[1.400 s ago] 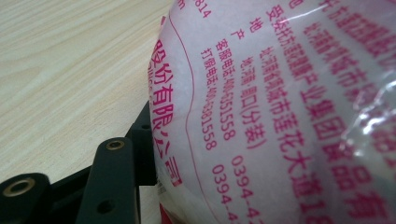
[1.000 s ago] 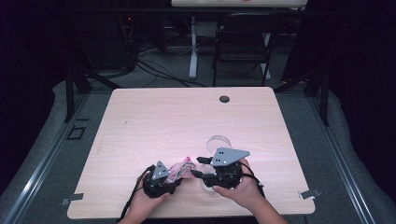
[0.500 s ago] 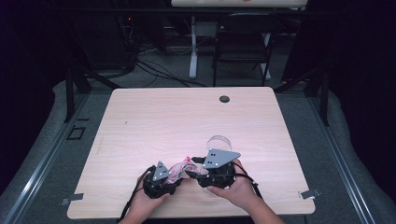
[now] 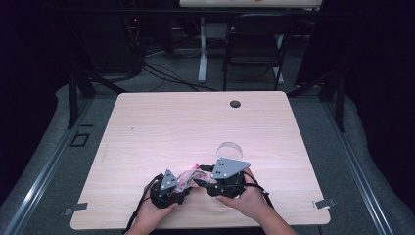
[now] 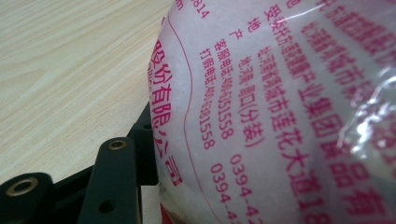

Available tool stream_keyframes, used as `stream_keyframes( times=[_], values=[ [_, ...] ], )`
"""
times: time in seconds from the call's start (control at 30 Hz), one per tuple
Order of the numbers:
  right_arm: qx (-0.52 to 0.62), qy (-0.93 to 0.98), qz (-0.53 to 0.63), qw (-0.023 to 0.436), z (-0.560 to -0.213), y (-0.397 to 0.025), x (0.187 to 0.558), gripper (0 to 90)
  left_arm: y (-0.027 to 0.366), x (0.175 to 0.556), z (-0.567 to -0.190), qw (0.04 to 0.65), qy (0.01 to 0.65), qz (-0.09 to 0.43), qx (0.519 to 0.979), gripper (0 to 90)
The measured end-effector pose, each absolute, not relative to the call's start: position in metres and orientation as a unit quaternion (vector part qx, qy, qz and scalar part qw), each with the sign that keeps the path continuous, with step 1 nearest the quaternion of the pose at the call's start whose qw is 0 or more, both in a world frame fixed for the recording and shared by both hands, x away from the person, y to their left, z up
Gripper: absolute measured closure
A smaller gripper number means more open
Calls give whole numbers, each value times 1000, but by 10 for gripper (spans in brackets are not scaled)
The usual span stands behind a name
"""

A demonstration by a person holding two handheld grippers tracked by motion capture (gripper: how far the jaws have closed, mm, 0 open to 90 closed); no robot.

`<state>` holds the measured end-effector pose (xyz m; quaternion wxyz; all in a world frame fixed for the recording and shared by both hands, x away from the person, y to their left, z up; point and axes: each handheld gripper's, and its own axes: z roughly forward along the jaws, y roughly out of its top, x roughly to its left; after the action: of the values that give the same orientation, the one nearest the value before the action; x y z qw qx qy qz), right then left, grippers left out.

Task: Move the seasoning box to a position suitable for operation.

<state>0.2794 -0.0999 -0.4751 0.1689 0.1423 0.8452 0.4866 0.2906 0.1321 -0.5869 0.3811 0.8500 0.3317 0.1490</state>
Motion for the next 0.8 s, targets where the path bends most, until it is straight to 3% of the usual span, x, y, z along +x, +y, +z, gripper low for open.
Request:
stream_keyframes(
  times=[0.8],
  values=[
    [137, 865, 459, 149, -477, -102, 277, 771, 131, 290, -587, 378, 331, 153, 851, 493]
  ],
)
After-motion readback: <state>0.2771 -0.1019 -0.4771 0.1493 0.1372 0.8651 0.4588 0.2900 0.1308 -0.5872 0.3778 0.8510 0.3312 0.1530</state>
